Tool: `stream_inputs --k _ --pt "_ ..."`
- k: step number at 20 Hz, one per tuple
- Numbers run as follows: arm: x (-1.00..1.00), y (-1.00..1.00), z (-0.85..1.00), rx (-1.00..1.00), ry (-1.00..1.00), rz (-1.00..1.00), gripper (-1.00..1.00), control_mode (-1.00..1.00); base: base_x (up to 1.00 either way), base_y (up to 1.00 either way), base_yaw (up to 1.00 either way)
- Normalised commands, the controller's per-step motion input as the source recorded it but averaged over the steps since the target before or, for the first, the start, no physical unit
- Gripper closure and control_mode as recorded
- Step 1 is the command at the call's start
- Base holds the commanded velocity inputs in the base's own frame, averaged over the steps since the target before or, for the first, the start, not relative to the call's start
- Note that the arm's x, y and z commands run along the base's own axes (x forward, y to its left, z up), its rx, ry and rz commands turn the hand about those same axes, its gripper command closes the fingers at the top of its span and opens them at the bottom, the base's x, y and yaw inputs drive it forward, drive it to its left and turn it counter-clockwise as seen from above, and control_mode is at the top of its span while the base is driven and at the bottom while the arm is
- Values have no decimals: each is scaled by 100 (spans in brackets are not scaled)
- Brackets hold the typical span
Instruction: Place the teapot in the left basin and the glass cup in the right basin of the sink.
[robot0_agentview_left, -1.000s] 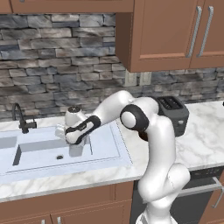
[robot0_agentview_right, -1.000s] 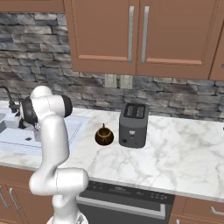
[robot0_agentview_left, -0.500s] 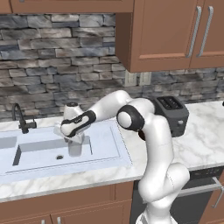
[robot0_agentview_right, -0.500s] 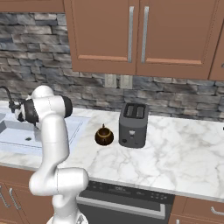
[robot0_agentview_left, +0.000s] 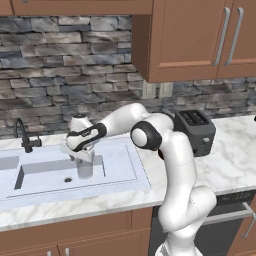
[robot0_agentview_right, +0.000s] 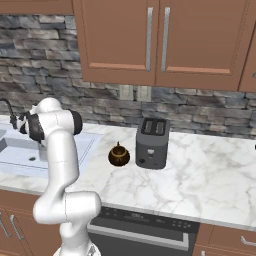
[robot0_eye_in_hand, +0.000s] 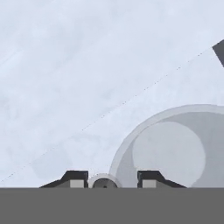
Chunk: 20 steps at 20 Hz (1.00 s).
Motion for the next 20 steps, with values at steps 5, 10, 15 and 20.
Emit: stream_inputs --k 5,10,15,20 --pt "-26 0 -2 0 0 -8 -100 -100 0 0 0" --pt "-31 -3 0 0 -2 -8 -100 -100 0 0 0" --pt "-16 -13 12 0 0 -7 -100 -100 0 0 0" --pt "-3 -12 33 0 0 -4 -100 -100 0 0 0"
